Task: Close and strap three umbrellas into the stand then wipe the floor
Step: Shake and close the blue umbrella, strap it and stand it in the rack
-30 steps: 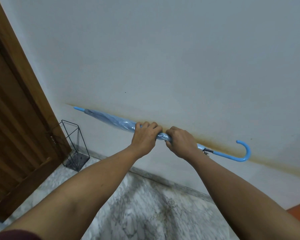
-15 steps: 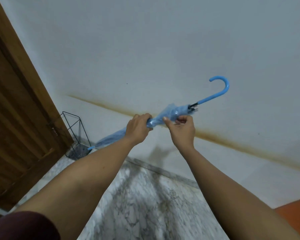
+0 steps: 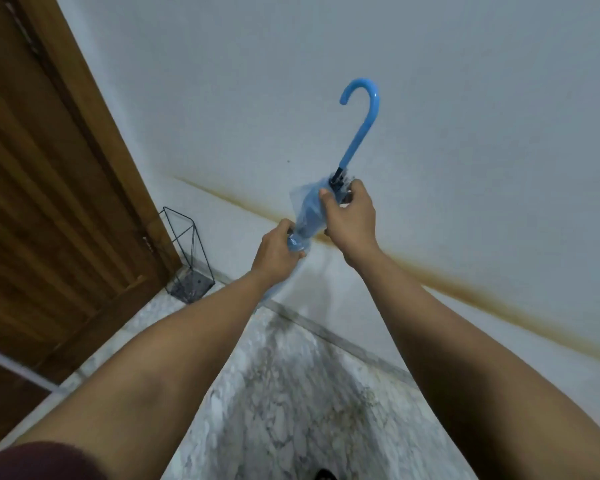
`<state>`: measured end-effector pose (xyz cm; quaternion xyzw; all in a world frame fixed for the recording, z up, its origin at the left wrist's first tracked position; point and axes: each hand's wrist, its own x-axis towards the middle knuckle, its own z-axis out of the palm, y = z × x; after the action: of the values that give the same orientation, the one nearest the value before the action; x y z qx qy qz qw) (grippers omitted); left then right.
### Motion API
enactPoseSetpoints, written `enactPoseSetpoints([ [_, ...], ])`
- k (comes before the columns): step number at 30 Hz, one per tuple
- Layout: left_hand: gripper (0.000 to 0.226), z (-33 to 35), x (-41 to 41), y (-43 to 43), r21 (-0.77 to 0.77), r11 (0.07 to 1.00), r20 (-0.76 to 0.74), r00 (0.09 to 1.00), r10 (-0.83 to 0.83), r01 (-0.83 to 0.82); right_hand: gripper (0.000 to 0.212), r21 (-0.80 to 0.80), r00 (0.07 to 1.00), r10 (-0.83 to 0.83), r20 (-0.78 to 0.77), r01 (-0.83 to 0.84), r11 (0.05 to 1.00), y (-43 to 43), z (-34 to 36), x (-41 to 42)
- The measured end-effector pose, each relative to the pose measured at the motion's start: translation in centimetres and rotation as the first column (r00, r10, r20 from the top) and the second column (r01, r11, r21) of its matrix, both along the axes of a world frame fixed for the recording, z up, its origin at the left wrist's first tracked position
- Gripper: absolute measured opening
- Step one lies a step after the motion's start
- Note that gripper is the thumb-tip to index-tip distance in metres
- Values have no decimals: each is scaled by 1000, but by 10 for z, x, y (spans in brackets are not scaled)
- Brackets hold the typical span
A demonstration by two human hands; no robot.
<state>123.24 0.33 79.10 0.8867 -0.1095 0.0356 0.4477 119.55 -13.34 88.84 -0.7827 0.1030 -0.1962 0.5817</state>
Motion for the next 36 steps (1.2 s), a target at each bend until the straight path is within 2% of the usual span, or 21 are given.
enactPoseSetpoints([
  [3, 44, 3, 11, 7, -92, 992, -82, 994, 75, -82, 18, -151, 993, 113, 33, -107, 983, 10, -1, 19],
  [7, 49, 16, 29, 13, -200, 966, -124, 982, 143, -166, 16, -203, 971, 239, 0, -235, 951, 27, -10, 45],
  [11, 36, 14, 48, 29, -230, 942, -142, 966, 216, -245, 20, -207, 943, 330, -38, -330, 921, 43, -13, 69],
  [16, 33, 8, 61, 57, -186, 914, -158, 929, 335, -361, 36, -242, 915, 391, -99, -403, 883, 71, -10, 97],
  [19, 31, 8, 73, 77, -182, 898, -182, 912, 368, -400, 30, -298, 899, 425, -104, -436, 849, 97, -8, 113],
  [23, 27, 7, 97, 116, -188, 911, -239, 917, 320, -367, 27, -330, 881, 456, -126, -471, 818, 140, -12, 140],
  [28, 49, -13, 146, 187, -238, 902, -283, 914, 290, -360, 22, -327, 869, 460, -179, -494, 806, 207, -29, 184],
  [34, 23, -23, 207, 286, -198, 946, -329, 927, 183, -257, 18, -352, 873, 422, -246, -486, 800, 308, -36, 247],
  [36, 17, -15, 227, 320, -186, 944, -299, 931, 209, -272, 18, -367, 879, 419, -229, -476, 799, 342, -32, 267],
])
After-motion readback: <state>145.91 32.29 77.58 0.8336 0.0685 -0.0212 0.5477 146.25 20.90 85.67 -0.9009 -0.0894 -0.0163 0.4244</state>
